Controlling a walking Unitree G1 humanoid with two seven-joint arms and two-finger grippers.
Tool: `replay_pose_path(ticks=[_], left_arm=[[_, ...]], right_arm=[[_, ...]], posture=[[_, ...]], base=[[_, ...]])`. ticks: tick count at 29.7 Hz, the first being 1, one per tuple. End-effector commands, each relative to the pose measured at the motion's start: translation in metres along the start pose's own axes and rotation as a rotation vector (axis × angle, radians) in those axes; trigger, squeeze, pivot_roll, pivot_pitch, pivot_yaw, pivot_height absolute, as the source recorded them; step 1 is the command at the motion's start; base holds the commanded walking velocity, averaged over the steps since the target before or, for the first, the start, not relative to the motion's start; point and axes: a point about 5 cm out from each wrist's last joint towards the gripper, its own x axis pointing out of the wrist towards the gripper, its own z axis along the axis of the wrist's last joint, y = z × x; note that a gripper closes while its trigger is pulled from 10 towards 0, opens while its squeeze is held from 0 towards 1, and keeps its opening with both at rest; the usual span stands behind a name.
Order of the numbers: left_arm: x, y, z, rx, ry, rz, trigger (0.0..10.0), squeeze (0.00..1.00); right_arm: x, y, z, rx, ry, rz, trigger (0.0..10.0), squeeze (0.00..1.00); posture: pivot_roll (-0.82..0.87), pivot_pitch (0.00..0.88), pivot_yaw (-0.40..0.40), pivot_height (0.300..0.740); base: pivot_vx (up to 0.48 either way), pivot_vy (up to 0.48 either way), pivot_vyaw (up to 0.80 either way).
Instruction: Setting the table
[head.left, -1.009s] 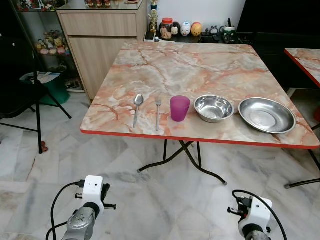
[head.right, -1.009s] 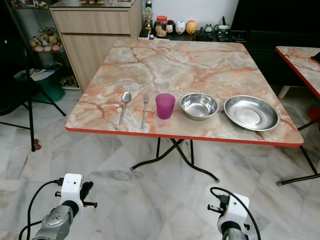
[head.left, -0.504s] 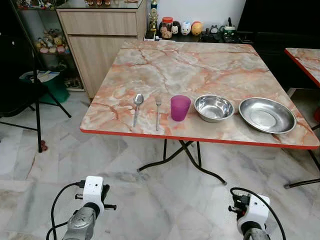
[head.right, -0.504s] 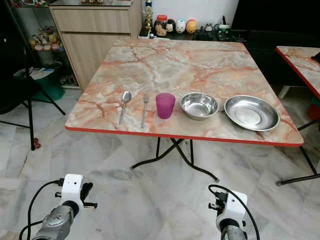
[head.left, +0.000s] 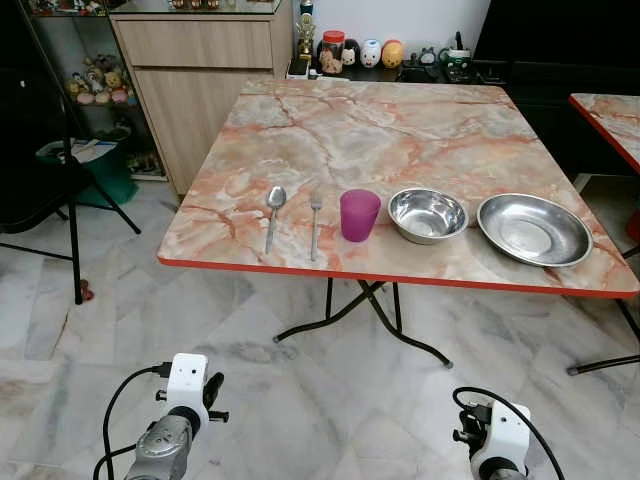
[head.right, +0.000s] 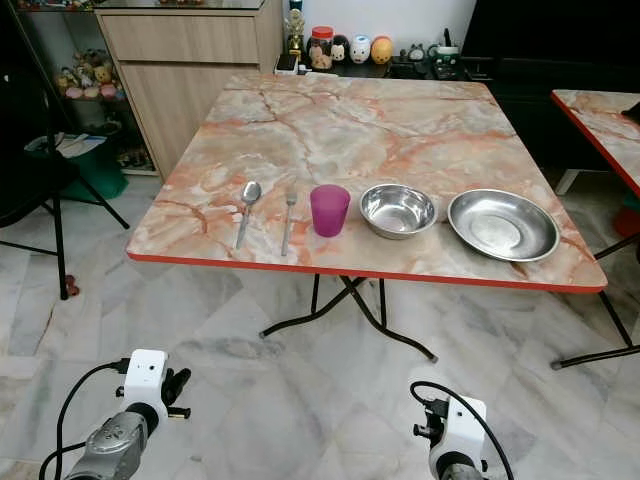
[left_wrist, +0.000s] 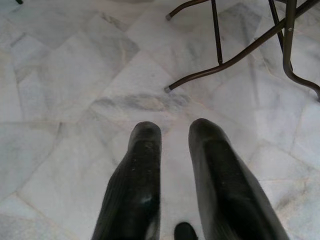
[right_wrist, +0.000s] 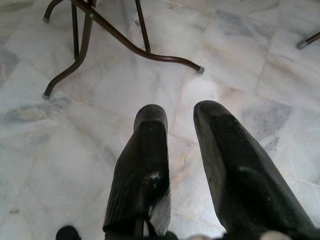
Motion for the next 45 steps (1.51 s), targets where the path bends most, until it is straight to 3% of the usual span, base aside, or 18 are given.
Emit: replay_pose_path(ticks=[1,2,3,8,25,26,32,33,35,40,45], left_arm=[[-0.001,-0.001,-0.005,-0.012,0.034,-0.01,10.0,1.0],[-0.001,-0.002,-0.006,-0.011,0.04,-0.014,10.0,1.0],[-0.001,-0.002,-0.006,-0.011,0.043,-0.017,10.0,1.0],[-0.005,0.001,-0.017,0.016,0.092,-0.003,10.0,1.0],[-0.004,0.001,-0.014,0.012,0.079,-0.002,10.0,1.0],[-0.004,0.001,-0.014,0.019,0.083,0.005,10.0,0.0],[-0.003,0.004,-0.009,0.014,0.045,0.016,10.0,0.0],[-0.003,0.007,-0.002,0.004,0.0,0.02,10.0,0.0],[-0.003,0.009,0.001,0.004,-0.029,0.023,10.0,0.0],[-0.004,0.01,0.004,0.0,-0.06,0.028,10.0,0.0],[-0.007,0.009,0.0,0.002,-0.066,0.016,10.0,0.0]], right_arm=[[0.001,-0.001,0.005,0.015,-0.026,0.006,10.0,0.11],[0.001,0.0,0.005,0.02,-0.026,0.012,10.0,0.11],[0.002,0.0,0.005,0.022,-0.027,0.016,10.0,1.0],[0.0,0.002,0.001,0.017,-0.007,0.011,10.0,1.0],[0.001,-0.001,0.002,0.015,-0.007,0.008,10.0,1.0],[0.001,-0.002,0.002,0.008,-0.004,-0.005,10.0,0.0],[0.003,-0.006,0.018,0.034,-0.103,-0.016,10.0,0.0],[0.003,-0.011,0.03,0.014,-0.175,-0.021,10.0,0.0],[0.001,-0.015,0.035,-0.004,-0.218,-0.035,10.0,0.0],[-0.003,-0.02,0.037,0.009,-0.253,-0.04,10.0,0.0],[-0.009,-0.023,0.023,0.005,-0.215,-0.046,10.0,0.0]], posture=[[0.01,0.028,-0.005,0.74],[0.01,0.028,-0.005,0.74],[0.01,0.028,-0.005,0.74],[0.01,0.028,-0.005,0.74],[0.01,0.03,-0.005,0.74],[0.01,0.03,-0.006,0.74],[0.01,0.031,-0.001,0.74],[0.01,0.032,0.0,0.74],[0.01,0.032,-0.001,0.74],[0.01,0.032,0.001,0.74],[0.01,0.032,-0.003,0.74]], base=[[0.0,0.0,0.0],[0.0,0.0,0.0],[0.0,0.0,0.0],[0.0,0.0,0.0],[0.0,0.0,0.0],[0.0,0.0,0.0],[0.0,0.0,0.0],[0.0,0.0,0.0],[0.0,0.0,0.0],[0.0,0.0,0.0],[0.0,0.0,0.0]])
